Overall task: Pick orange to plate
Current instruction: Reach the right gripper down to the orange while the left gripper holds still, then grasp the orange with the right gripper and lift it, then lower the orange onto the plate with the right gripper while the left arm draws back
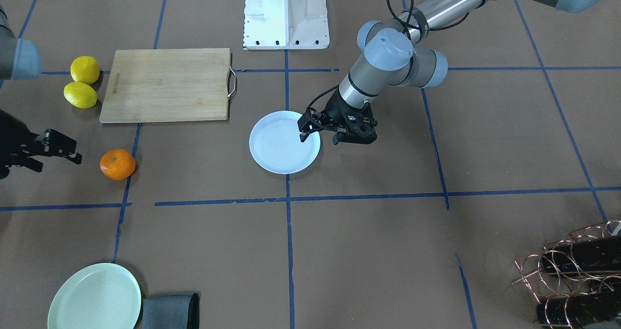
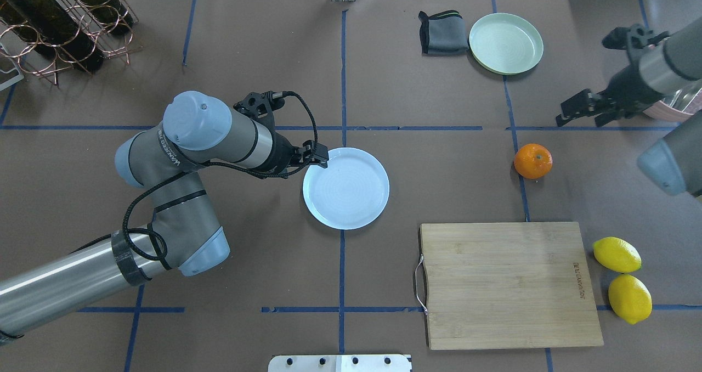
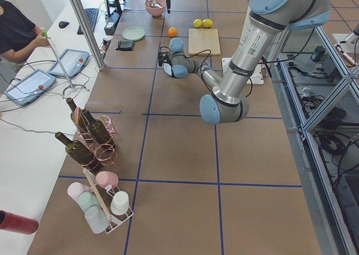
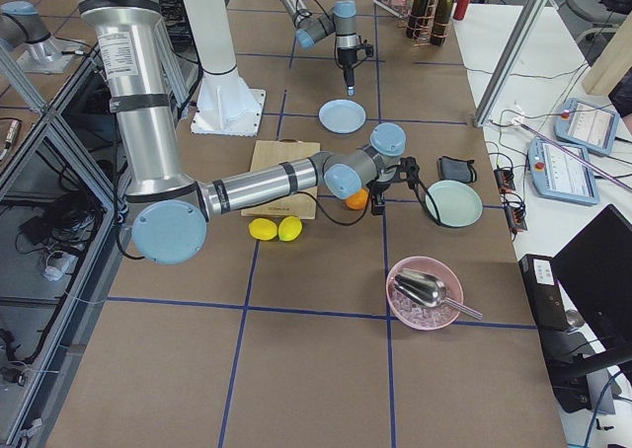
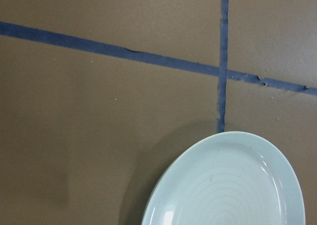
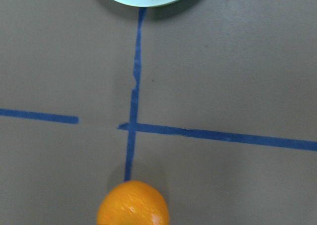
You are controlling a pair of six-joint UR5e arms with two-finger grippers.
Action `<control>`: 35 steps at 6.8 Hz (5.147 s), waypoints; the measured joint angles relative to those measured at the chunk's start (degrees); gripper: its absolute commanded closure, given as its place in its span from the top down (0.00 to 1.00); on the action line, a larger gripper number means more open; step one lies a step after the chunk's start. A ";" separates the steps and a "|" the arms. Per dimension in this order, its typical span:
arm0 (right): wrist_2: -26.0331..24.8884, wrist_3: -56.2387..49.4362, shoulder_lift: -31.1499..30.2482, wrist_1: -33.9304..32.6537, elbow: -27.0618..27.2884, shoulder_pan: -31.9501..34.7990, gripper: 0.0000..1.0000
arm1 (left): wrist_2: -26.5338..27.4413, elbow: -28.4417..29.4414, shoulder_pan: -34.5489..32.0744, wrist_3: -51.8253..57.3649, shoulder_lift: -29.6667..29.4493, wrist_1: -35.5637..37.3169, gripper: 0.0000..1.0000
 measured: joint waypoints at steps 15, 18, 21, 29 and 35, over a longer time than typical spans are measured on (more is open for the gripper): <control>-19.81 10.28 -0.65 0.99 1.05 -15.09 0.00 | 0.13 -2.47 -0.01 -0.60 0.76 0.06 0.99; -19.95 19.72 6.28 -0.98 3.94 -18.30 0.00 | -3.27 -10.96 -7.33 -0.46 3.60 0.02 0.99; -28.94 36.03 18.64 -1.85 1.21 -31.11 0.00 | -14.71 -16.37 -16.40 2.22 11.01 -2.11 0.99; -37.33 42.92 29.93 -6.30 -8.18 -35.89 0.00 | -15.08 -16.68 -16.83 2.32 12.52 -2.57 0.99; -38.19 41.97 28.68 -7.34 -5.80 -35.73 1.00 | -14.92 -15.89 -16.75 2.27 12.57 -2.57 0.99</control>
